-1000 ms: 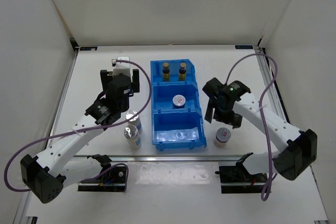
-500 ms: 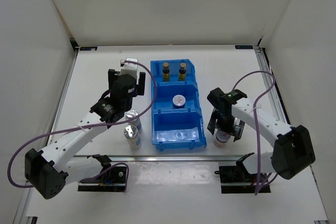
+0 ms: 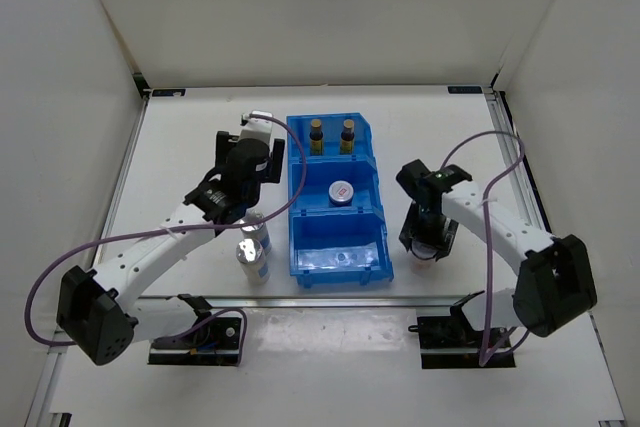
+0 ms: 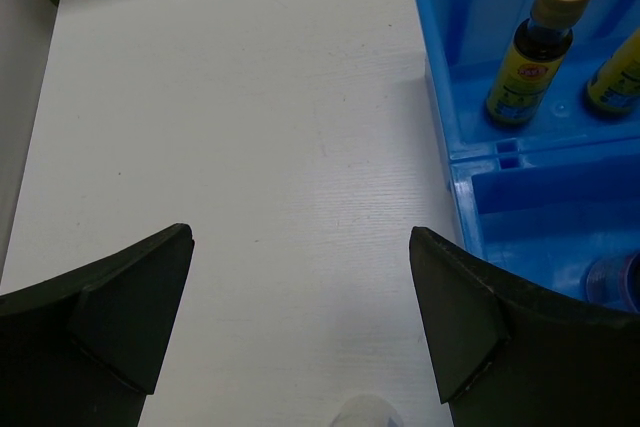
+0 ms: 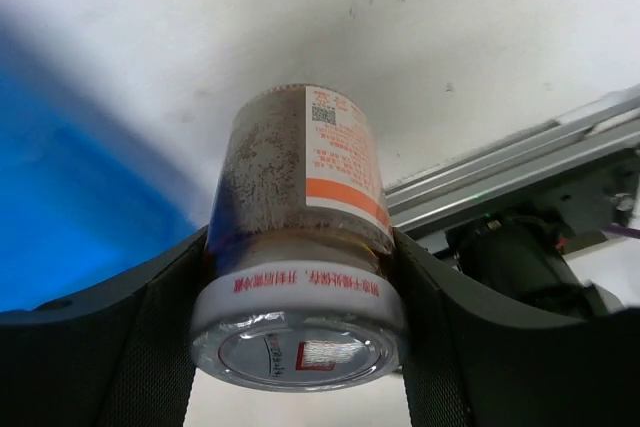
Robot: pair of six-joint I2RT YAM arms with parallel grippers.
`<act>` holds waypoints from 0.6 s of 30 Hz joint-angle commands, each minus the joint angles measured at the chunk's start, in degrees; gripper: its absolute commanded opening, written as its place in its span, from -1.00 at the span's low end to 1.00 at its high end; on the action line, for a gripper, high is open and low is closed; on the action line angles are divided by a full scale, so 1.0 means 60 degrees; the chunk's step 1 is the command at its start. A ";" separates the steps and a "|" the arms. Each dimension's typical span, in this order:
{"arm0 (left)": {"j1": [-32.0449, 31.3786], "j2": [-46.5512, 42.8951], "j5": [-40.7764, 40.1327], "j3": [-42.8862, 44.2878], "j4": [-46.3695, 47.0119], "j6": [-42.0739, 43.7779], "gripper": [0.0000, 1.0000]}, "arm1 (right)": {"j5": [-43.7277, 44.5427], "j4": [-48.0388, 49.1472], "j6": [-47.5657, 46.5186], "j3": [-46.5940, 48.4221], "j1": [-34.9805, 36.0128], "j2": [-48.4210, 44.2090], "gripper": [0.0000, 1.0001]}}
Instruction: Organize the condiment bottles
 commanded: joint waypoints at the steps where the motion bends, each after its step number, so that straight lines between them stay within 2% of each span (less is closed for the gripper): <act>1: -0.0032 0.0087 0.0181 0.0575 -0.0181 -0.0181 1.00 | 0.1150 -0.1313 0.0259 0.2235 0.0091 -0.0957 -0.88; 3: -0.0032 0.0087 0.0181 0.0575 -0.0181 -0.0181 1.00 | 0.1473 -0.1462 0.0013 0.3333 0.0324 -0.0958 -0.99; 4: -0.0032 0.0087 0.0065 0.0575 -0.0181 -0.0181 1.00 | 0.1474 -0.1462 -0.0135 0.4426 0.0456 -0.0784 -0.99; 7: -0.0032 0.0000 -0.0229 0.0575 -0.0181 0.0023 1.00 | 0.1170 -0.1185 -0.0894 0.6435 0.0705 0.0047 -0.99; 11: -0.0032 -0.0336 -0.0756 0.0342 0.0096 0.0448 1.00 | 0.0203 -0.0291 -0.2009 0.8166 0.1114 0.1675 -0.99; 14: -0.0032 -0.0717 -0.0961 0.0005 0.0433 0.0624 1.00 | -0.0093 -0.0071 -0.2492 0.9441 0.1568 0.3502 -0.99; 18: -0.0032 -0.0953 -0.1590 -0.0435 0.1076 0.0800 1.00 | -0.0619 0.0529 -0.2977 1.0047 0.1935 0.4972 -0.99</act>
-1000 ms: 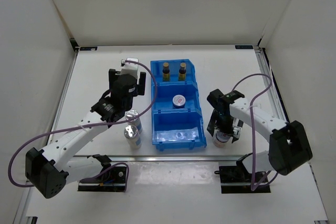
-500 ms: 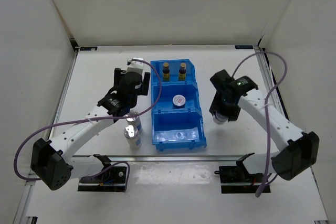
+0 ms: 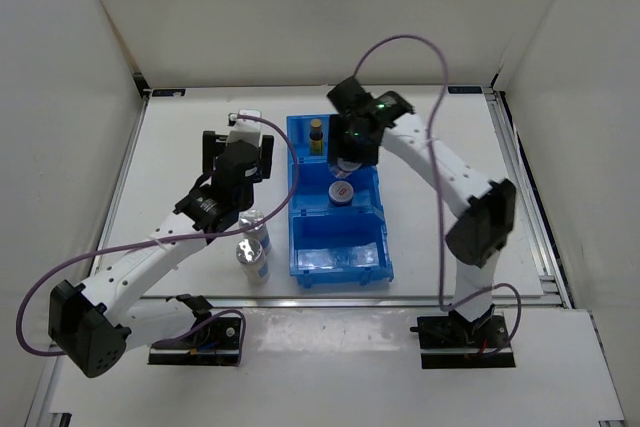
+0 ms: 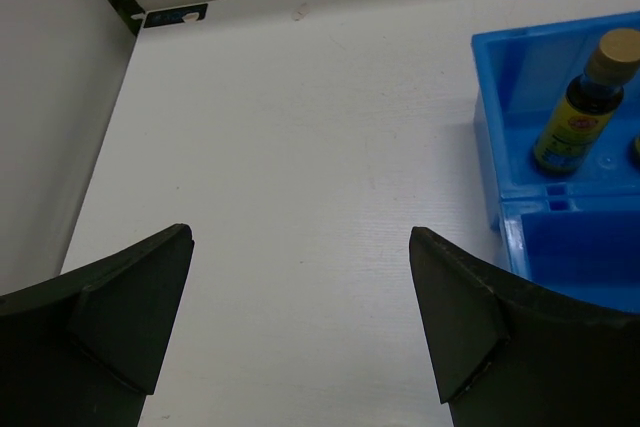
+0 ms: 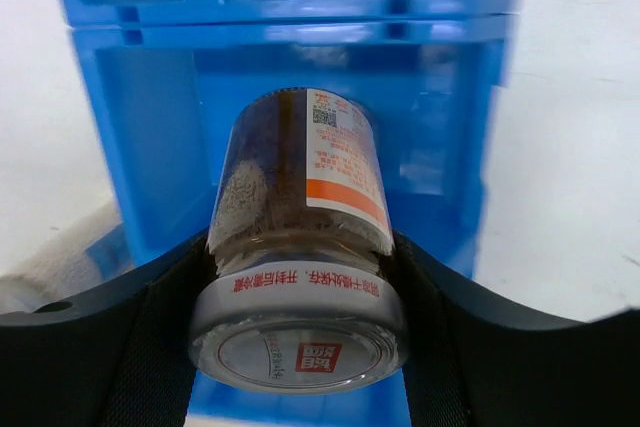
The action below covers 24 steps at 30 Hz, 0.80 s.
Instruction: Organize the condiment bottles
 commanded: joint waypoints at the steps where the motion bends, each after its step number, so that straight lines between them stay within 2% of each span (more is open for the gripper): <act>1: -0.0032 -0.0399 -0.0866 -0.0413 0.0783 0.0337 1.00 | -0.0725 0.0734 -0.0828 0.0721 0.0399 0.0842 -0.99; 5: -0.0032 -0.0399 -0.1234 -0.0415 0.0872 0.0338 1.00 | -0.0726 0.1042 -0.0917 0.1059 0.0634 0.1780 -0.99; 17: -0.0032 -0.0399 -0.1234 -0.0327 0.0785 0.0338 1.00 | -0.1003 0.1365 -0.1093 0.1046 0.0737 0.2236 -0.99; 24: -0.0032 -0.0399 -0.1234 -0.0327 0.0785 0.0338 1.00 | -0.1370 0.1497 -0.1181 0.1381 0.0737 0.3157 -0.99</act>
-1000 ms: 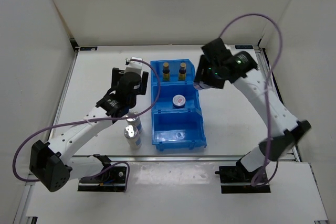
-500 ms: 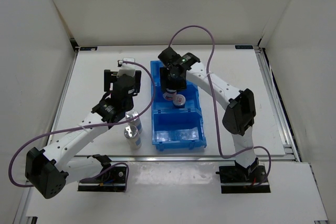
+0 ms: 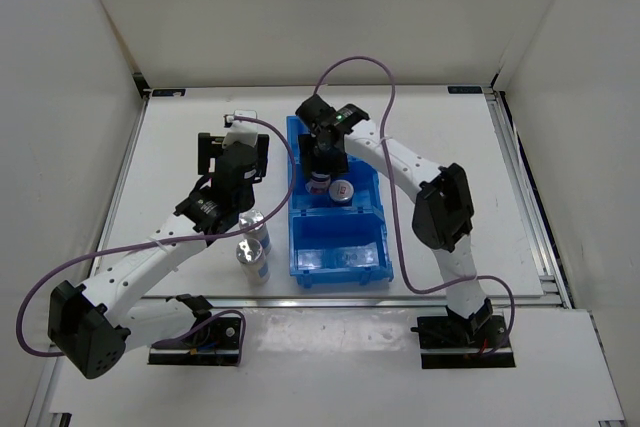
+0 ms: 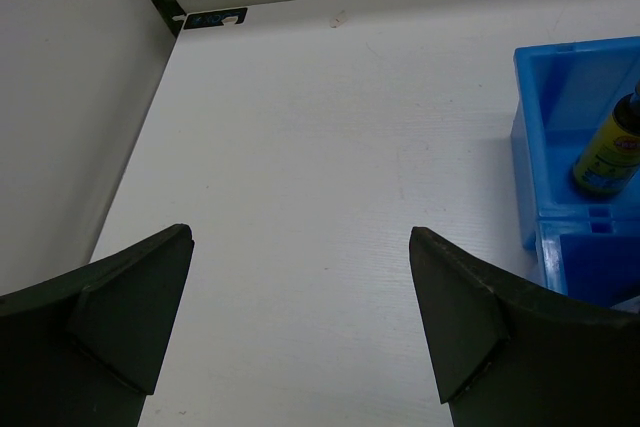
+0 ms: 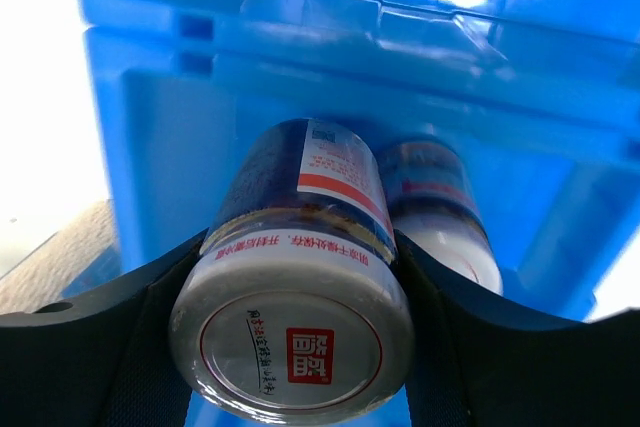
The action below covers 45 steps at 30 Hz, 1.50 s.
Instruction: Organize the condiment bottles
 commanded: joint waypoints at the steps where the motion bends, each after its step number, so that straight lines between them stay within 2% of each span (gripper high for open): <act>1: -0.0032 -0.0188 -0.0228 0.0056 0.0158 0.0032 1.00 | -0.0326 0.0248 -0.0103 0.0574 -0.0018 0.0383 -0.99; 6: -0.0032 -0.0188 -0.0228 0.0056 0.0158 0.0032 1.00 | -0.0326 -0.0351 -0.0015 0.0911 -0.0018 0.1173 -0.96; 8: -0.0032 -0.0188 -0.0228 0.0056 0.0070 0.0032 1.00 | -0.0326 -0.0572 -0.0015 0.1145 -0.0018 0.1437 -0.88; 9: -0.0032 -0.0188 -0.0228 0.0056 0.0070 0.0032 1.00 | -0.0326 -0.0660 -0.0015 0.1290 -0.0018 0.1439 -0.75; 11: -0.0032 -0.0188 -0.0228 0.0056 -0.0031 -0.0055 1.00 | -0.0326 -0.0749 -0.0015 0.1378 -0.0120 0.1526 -0.62; 14: -0.0032 -0.0100 -0.0141 0.0056 -0.0119 -0.0143 1.00 | -0.0531 -0.0851 -0.0015 0.1379 -0.0208 0.1629 -0.15; 15: -0.0032 -0.0100 -0.0140 0.0056 -0.0120 -0.0144 1.00 | -0.0531 -0.0851 -0.0015 0.1379 -0.0208 0.1629 0.14; 18: -0.0032 -0.0100 -0.0053 0.0143 -0.0543 -0.0523 1.00 | -0.0618 -0.0851 0.0072 0.1379 -0.0208 0.1513 0.57; 19: -0.0032 -0.0013 -0.0053 0.0361 -0.0806 -0.0727 1.00 | -0.0517 -0.0851 0.0073 0.1379 -0.0208 0.1396 0.80; 21: -0.0032 0.0163 -0.0053 0.0830 -0.1523 -0.1561 1.00 | -0.0167 -0.0851 0.0073 0.1379 -0.0208 0.0928 1.00; 25: 0.0071 0.0442 0.0634 0.2045 -0.3454 -0.2646 1.00 | 0.0274 -0.0851 -0.0014 0.1467 -0.0120 -0.0286 1.00; 27: 0.0071 0.0355 0.1087 0.2135 -0.3795 -0.2940 1.00 | 0.0275 -0.0851 -0.0015 0.1569 -0.0120 -0.0698 1.00; 30: 0.0318 0.0354 0.2565 0.2355 -0.4802 -0.3029 1.00 | 0.0494 -0.0969 -0.0102 0.1410 -0.0120 -0.1737 1.00; 31: 0.0596 0.0354 0.3730 0.2472 -0.5170 -0.3029 1.00 | 0.0683 -0.1070 -0.0103 0.1191 -0.0120 -0.2393 1.00; 32: 0.0700 0.0456 0.4249 0.2603 -0.5537 -0.3131 1.00 | 0.0772 -0.1071 -0.0204 0.0913 -0.0120 -0.2747 1.00; 33: 0.0701 0.0587 0.5182 0.2706 -0.5830 -0.3132 1.00 | 0.0773 -0.1071 -0.0205 0.0563 -0.0120 -0.3128 1.00; 36: 0.0701 0.0836 0.6447 0.2911 -0.6753 -0.3203 1.00 | 0.1313 -0.1159 -0.0308 -0.1048 -0.0120 -0.5043 1.00; 41: 0.0789 0.1026 0.7124 0.3204 -0.7983 -0.3526 1.00 | 0.2310 -0.1700 0.0057 -0.3507 -0.0208 -0.7563 1.00; 45: 0.0789 0.1482 0.6980 0.3293 -0.8528 -0.4008 1.00 | 0.2735 -0.1949 0.0263 -0.4695 -0.0208 -0.8872 1.00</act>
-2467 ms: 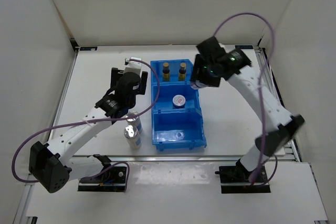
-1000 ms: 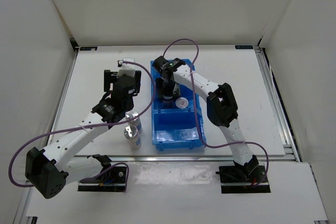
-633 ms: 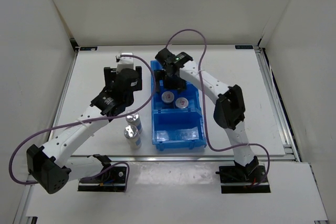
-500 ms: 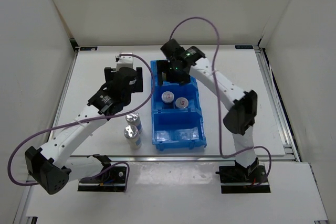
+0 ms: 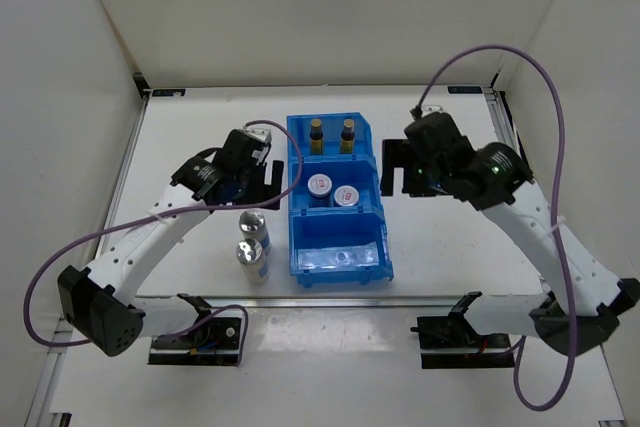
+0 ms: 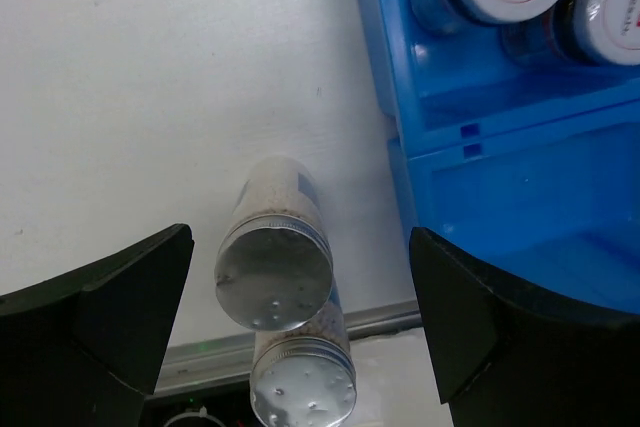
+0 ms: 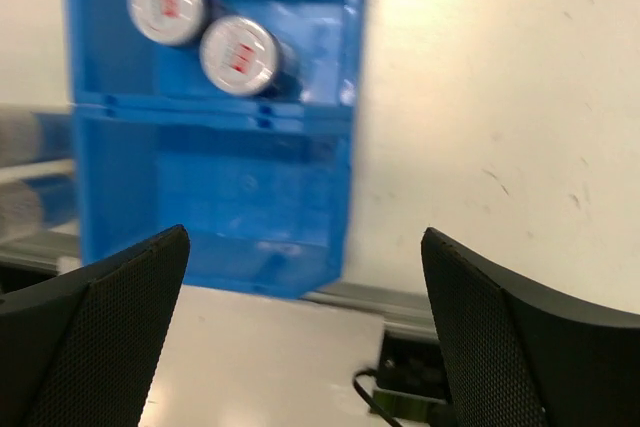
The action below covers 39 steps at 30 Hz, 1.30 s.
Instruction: Organize the condiment bottles
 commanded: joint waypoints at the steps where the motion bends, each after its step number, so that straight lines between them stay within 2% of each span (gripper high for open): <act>1: 0.0064 0.0272 0.0349 0.0194 -0.0929 -0.0543 1.00 | 0.0718 -0.0543 0.0322 -0.0881 -0.0022 -0.0804 1.00; 8: 0.0503 0.0521 0.0480 -0.0305 -0.0930 -0.0908 1.00 | 0.0601 -0.1144 0.0410 -0.1981 -0.0022 -0.1802 1.00; 15: 0.0591 0.1298 0.0993 -0.0745 -0.0842 -0.1041 0.97 | 0.1626 -0.1599 0.0586 -0.2317 -0.0022 -0.2387 1.00; 16: 0.0591 0.1516 0.1080 -0.0832 -0.0842 -0.1041 0.92 | 0.1626 -0.1599 0.0586 -0.2420 -0.0022 -0.2504 1.00; 21: 0.0591 0.1606 0.0848 -0.0497 -0.0842 -0.0865 0.15 | 0.1713 -0.1482 0.0586 -0.2524 -0.0022 -0.2505 1.00; 22: 0.0591 0.1360 0.0846 -0.0192 -0.0842 -0.0865 0.04 | 0.1714 -0.1584 0.0586 -0.2524 -0.0022 -0.2592 1.00; 23: 0.0591 0.1270 0.0716 0.0014 -0.0842 -0.0865 -0.25 | 0.1714 -0.1585 0.0586 -0.2611 -0.0022 -0.2593 1.00; 24: 0.0591 0.1270 0.0570 0.0248 -0.0842 -0.0865 -0.41 | 0.1714 -0.1585 0.0586 -0.2612 -0.0022 -0.2593 1.00; 27: 0.0591 0.1138 0.0306 0.1595 -0.1178 -0.0865 -0.78 | 0.1889 -0.1687 0.0586 -0.2714 -0.0022 -0.2797 1.00; 31: 0.0490 0.1589 0.0042 0.3762 -0.1618 -0.0661 -0.78 | 0.2299 -0.2008 0.0586 -0.2802 -0.0022 -0.2886 1.00; 32: 0.0387 0.1737 -0.0162 0.4680 -0.1706 -0.0660 -0.78 | 0.2300 -0.2111 0.0586 -0.2802 -0.0022 -0.2988 1.00; 35: -0.0286 0.2527 -0.0589 0.6614 -0.2451 -0.0456 -0.78 | 0.2446 -0.2213 0.0674 -0.2802 -0.0022 -0.3077 1.00; 39: -0.1340 0.3231 -0.0122 0.8028 -0.2776 -0.0338 -0.78 | 0.2651 -0.2405 0.0995 -0.2802 -0.0022 -0.3164 1.00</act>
